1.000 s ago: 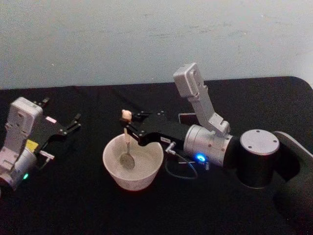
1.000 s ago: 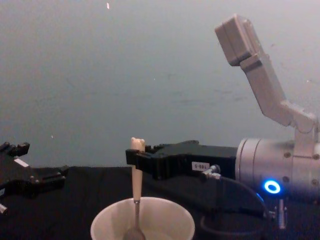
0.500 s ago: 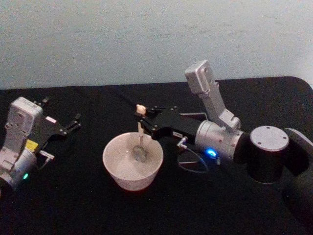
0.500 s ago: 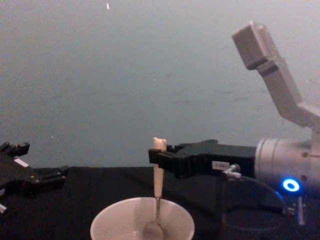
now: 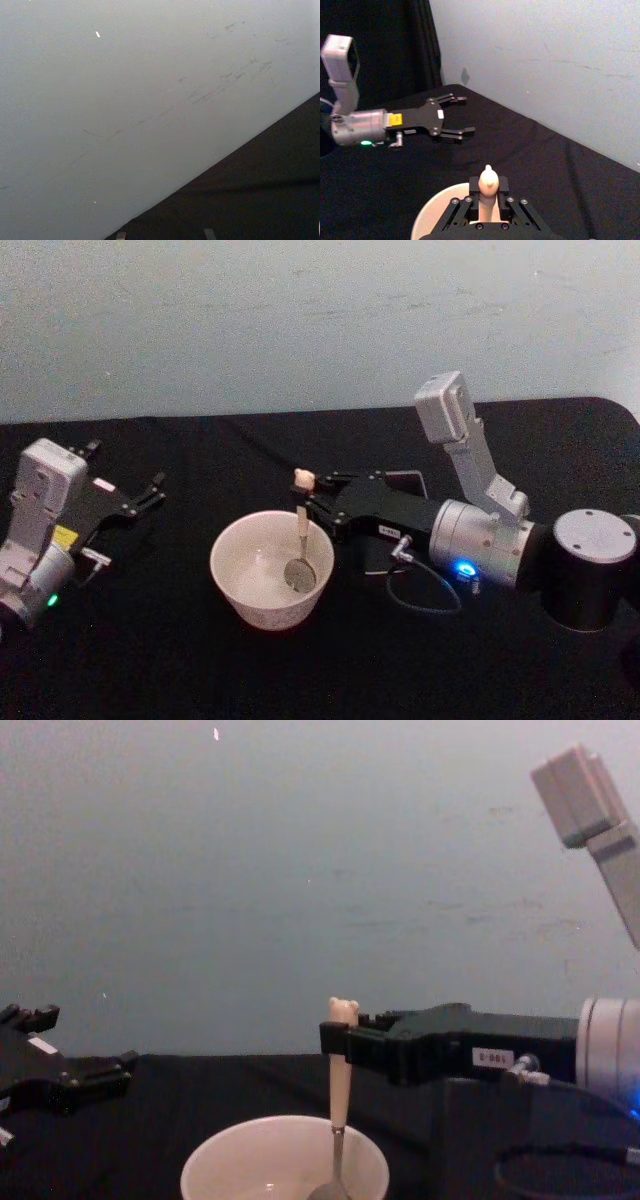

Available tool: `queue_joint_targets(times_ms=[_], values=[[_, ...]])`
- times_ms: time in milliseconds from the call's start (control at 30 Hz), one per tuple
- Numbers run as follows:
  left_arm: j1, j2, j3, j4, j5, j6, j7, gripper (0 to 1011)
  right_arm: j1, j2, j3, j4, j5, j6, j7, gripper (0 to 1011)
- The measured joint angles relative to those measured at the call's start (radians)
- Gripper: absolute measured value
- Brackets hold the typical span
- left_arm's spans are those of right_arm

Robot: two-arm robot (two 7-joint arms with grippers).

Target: Pick up the stirring spoon with one hand, stir inside the cup, then place it back in its original position.

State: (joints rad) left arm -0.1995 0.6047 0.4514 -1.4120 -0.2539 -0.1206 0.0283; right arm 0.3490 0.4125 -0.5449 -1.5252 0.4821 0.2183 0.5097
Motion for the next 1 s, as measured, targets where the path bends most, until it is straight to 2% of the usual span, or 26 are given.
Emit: queue_joint_targets(times_ms=[200,600,833,1000], values=[[0.0,0.0,0.0,0.0,0.0,0.0,0.0,1001,-0.013,0.012,0.003,-0.033,0.036,0.016,0.0,211],[0.0,0.0,0.0,0.0,0.0,0.0,0.0,1001,-0.002,-0.009,0.022,-0.028,0.102,0.046,-0.06,211],[0.0,0.0,0.0,0.0,0.0,0.0,0.0,1001,0.006,-0.011,0.051,-0.035,0.155,0.068,-0.092,212],[0.0,0.0,0.0,0.0,0.0,0.0,0.0,1001,0.018,-0.012,0.091,-0.045,0.215,0.093,-0.121,211]])
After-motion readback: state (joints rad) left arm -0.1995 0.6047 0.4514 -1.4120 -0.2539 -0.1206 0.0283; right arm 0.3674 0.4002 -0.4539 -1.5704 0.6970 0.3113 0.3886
